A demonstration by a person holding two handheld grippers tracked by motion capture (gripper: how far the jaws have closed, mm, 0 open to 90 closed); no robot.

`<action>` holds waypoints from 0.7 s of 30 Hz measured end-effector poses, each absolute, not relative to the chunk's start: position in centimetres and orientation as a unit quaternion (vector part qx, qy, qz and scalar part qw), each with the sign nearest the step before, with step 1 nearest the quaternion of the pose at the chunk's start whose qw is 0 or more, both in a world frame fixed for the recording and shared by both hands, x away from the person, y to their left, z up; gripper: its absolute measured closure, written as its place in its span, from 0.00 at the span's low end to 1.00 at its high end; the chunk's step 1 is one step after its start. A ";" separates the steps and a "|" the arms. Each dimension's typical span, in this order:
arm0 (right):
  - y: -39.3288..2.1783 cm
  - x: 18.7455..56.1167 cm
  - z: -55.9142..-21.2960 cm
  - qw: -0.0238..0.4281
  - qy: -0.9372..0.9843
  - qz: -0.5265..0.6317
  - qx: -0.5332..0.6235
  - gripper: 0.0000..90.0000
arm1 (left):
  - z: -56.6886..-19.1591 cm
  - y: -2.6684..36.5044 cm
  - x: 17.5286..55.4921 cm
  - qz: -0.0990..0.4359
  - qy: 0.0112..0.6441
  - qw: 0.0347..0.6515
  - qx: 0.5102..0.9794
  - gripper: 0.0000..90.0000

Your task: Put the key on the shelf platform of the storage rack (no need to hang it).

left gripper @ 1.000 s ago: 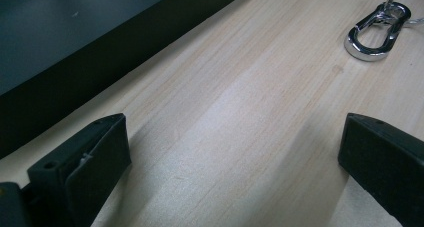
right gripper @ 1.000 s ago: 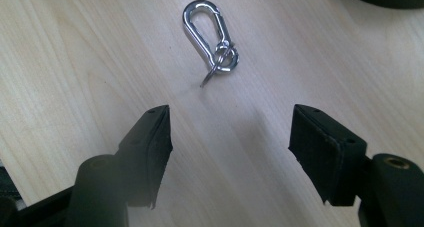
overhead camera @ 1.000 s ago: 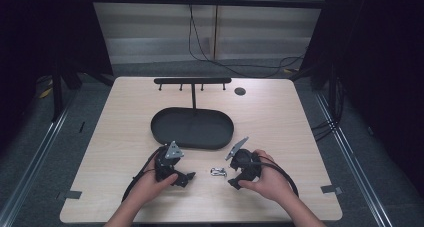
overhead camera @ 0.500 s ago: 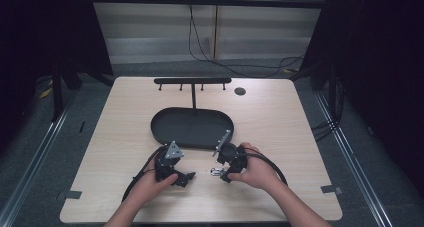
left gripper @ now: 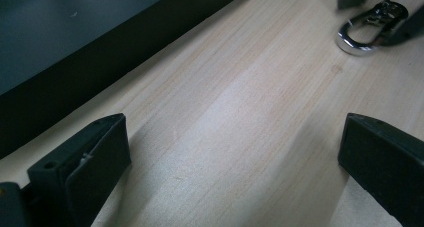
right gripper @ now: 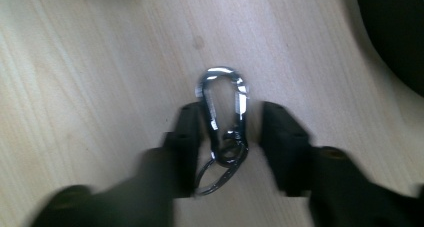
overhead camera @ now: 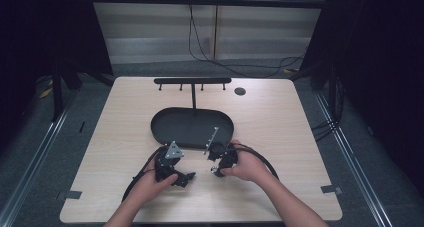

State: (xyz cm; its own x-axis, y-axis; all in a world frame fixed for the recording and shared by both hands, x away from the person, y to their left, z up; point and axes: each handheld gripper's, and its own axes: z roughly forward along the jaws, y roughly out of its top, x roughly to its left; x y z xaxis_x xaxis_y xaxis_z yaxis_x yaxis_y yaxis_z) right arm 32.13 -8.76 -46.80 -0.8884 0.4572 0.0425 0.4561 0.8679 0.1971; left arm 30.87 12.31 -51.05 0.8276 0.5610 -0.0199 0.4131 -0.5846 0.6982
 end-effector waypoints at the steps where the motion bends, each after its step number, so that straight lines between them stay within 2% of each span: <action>1: -8.7 32.2 -46.8 0.004 0.967 0.096 0.235 0.77 | -51.1 12.3 30.9 0.101 0.275 0.363 0.884 0.00; 12: -9.4 32.4 -46.1 -0.013 0.958 0.091 0.273 0.81 | -51.1 12.3 30.8 0.101 0.276 0.363 0.884 0.00; 21: -10.5 32.5 -44.6 -0.006 0.953 0.096 0.288 0.81 | -51.1 12.3 30.8 0.101 0.276 0.363 0.884 0.00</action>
State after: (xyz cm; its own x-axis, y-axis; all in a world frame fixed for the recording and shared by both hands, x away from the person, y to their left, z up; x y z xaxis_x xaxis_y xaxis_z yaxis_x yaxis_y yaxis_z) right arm 32.52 -10.54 -44.65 -0.8337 0.5483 0.0662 0.5504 0.8152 0.1804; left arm 30.85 12.30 -51.05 0.8278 0.5607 -0.0212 0.4139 -0.5847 0.6977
